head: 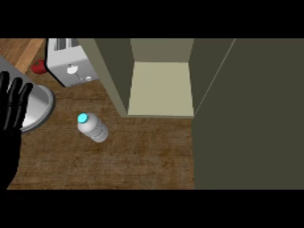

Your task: Pick up the bottled water, place it into the cabinet and close the cabinet

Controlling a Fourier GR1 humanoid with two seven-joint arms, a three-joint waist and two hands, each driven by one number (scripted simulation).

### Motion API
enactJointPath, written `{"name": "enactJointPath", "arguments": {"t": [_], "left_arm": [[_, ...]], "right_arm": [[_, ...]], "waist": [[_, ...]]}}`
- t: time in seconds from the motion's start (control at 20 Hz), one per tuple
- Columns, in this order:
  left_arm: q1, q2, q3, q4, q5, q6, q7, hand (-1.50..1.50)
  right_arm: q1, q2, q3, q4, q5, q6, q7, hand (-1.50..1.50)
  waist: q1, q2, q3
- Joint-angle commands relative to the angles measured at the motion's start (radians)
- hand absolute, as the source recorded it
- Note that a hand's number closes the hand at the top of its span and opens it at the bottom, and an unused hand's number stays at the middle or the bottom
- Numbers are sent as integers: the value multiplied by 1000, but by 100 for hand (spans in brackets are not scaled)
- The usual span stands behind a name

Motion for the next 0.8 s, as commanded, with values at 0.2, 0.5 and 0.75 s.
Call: {"name": "enactJointPath", "arguments": {"t": [0.2,0.5,0.75], "left_arm": [[-99,73,93,157,193,-182,-110,-150],[-42,126,150,156,389,-228,157,-150],[123,105,111,-47,397,-235,224,-150]], "right_arm": [[136,17,25,-112,-38,56,-70,-150],[302,-15,68,-224,-189,105,204,-150],[425,24,124,-303,-146,97,178,-150]], "waist": [[-37,21,-1],[-33,17,-1],[-21,17,0]]}}
